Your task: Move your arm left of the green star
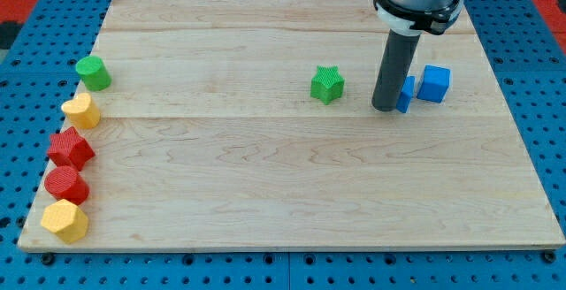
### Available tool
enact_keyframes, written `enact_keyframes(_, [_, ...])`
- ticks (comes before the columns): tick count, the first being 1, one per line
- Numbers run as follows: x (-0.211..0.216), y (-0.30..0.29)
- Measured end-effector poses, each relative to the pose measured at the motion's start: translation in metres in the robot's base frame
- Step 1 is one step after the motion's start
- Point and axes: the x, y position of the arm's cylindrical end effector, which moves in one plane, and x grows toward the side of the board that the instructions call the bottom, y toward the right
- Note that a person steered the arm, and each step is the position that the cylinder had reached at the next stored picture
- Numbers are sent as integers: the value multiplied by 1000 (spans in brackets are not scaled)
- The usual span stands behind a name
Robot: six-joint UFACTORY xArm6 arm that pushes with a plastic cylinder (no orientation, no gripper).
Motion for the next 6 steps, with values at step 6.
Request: enact_keyframes(6, [1,-52])
